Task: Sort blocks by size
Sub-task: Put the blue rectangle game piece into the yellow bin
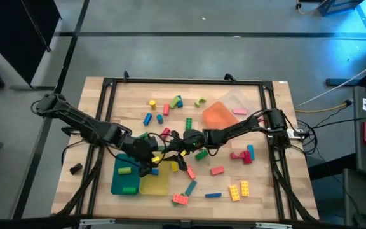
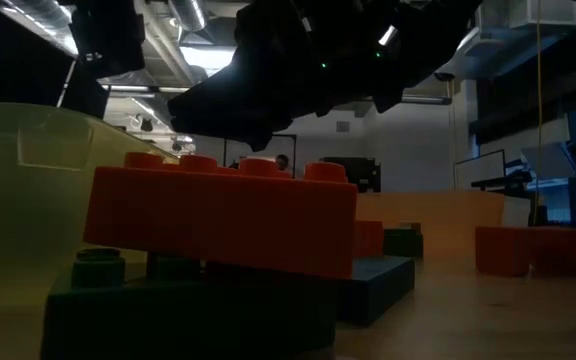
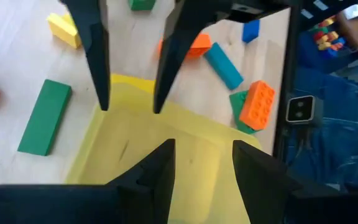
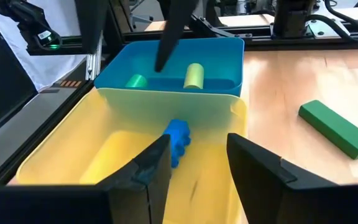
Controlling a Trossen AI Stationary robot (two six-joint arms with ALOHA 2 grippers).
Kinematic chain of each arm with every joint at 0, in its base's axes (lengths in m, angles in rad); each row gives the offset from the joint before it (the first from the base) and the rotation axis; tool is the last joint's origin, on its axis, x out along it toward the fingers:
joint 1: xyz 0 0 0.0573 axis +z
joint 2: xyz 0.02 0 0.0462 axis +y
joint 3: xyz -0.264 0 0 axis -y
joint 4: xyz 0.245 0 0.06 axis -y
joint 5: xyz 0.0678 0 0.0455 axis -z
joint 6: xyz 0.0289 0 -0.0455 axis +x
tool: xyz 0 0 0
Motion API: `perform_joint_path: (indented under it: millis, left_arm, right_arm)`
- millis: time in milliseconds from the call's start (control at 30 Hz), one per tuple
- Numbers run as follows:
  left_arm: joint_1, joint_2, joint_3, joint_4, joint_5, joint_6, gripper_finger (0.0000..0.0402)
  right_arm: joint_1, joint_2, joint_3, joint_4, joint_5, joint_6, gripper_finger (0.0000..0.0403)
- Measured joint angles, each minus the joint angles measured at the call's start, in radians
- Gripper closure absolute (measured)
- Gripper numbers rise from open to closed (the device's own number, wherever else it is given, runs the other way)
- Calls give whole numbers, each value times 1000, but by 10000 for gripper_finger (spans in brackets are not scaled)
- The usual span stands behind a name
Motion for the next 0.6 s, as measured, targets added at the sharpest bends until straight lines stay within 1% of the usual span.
perform_joint_path:
  millis: [100, 200, 333, 467, 600]
  left_arm:
    - [-7, -1, 0, -2, -27, 10, 256]
    - [5, -8, 0, -15, -63, -3, 256]
    - [51, -23, 0, -50, -124, -23, 256]
    - [116, -24, 0, -52, -198, -19, 256]
    - [173, -24, 0, -50, -236, 31, 256]
  right_arm:
    - [-8, -18, -1, -15, -1, -12, 244]
    - [-27, -81, -1, -65, -41, -21, 244]
    - [-70, -191, 0, -241, -32, -102, 244]
    - [-109, -323, 0, -482, 57, -199, 244]
    - [-144, -466, 0, -702, 165, -256, 244]
